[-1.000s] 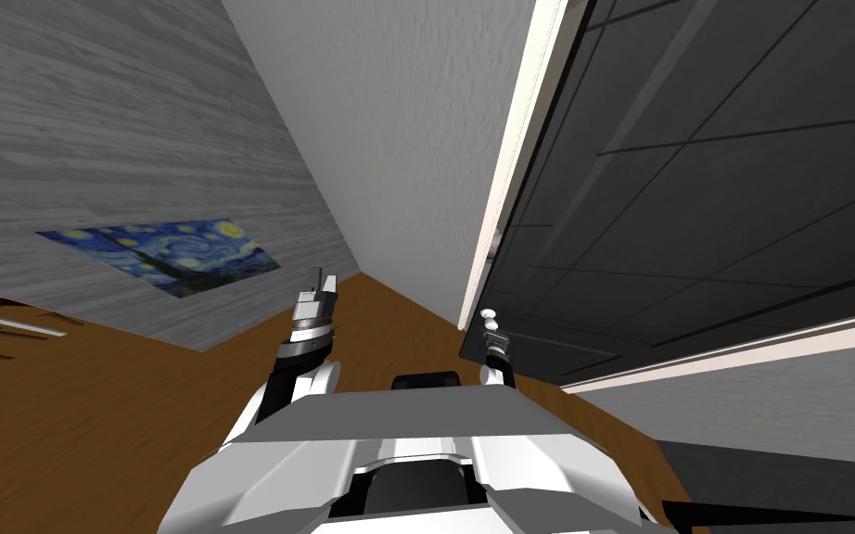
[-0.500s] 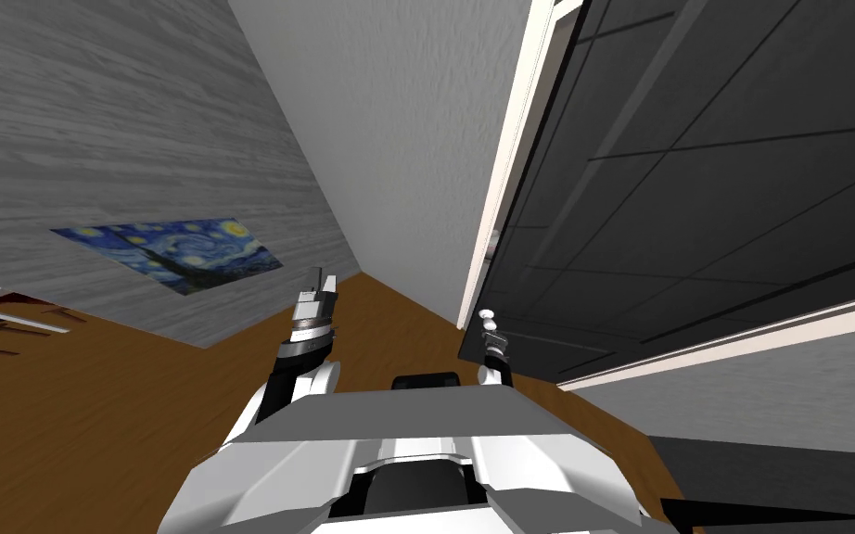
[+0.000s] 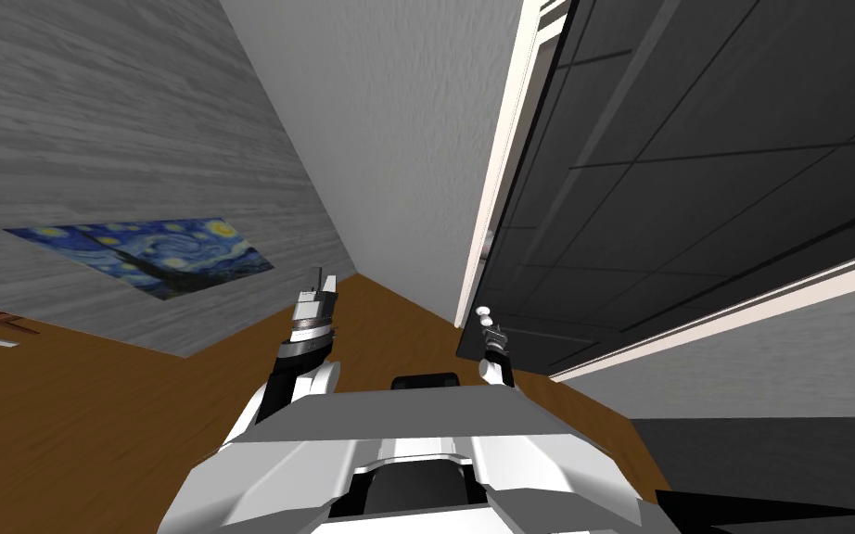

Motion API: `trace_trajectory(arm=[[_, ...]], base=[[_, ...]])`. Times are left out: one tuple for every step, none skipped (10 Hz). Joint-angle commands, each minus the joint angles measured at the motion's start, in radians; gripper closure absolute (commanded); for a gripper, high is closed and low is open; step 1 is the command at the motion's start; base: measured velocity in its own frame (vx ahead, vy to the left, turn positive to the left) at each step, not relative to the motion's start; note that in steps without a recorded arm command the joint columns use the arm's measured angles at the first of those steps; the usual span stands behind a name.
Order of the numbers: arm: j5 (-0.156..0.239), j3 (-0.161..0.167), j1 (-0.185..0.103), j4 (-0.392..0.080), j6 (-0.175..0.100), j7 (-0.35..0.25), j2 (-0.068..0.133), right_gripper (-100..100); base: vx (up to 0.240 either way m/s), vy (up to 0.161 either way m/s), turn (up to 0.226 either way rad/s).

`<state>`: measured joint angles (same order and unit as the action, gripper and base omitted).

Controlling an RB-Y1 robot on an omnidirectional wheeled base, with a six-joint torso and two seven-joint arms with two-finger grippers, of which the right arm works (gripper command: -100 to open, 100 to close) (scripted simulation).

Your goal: Pull the door open

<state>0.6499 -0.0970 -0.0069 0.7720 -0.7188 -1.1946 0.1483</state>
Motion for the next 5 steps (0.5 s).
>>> trace_trajectory(arm=[[0.0,0.003,-0.007,0.05,0.026,0.017,-0.013,-100],[0.003,-0.002,-0.018,0.055,0.044,0.024,-0.012,-100],[0.003,-0.002,-0.018,0.055,0.044,0.024,-0.012,-100],[0.009,-0.012,-0.037,0.062,0.078,0.037,-0.011,-100],[0.012,-0.017,-0.046,0.066,0.093,0.043,-0.01,-100]], base=[[-0.024,0.021,-0.006],[-0.014,0.015,-0.048],[-0.008,0.022,0.003],[-0.021,0.024,-0.062],[-0.038,0.019,-0.074]])
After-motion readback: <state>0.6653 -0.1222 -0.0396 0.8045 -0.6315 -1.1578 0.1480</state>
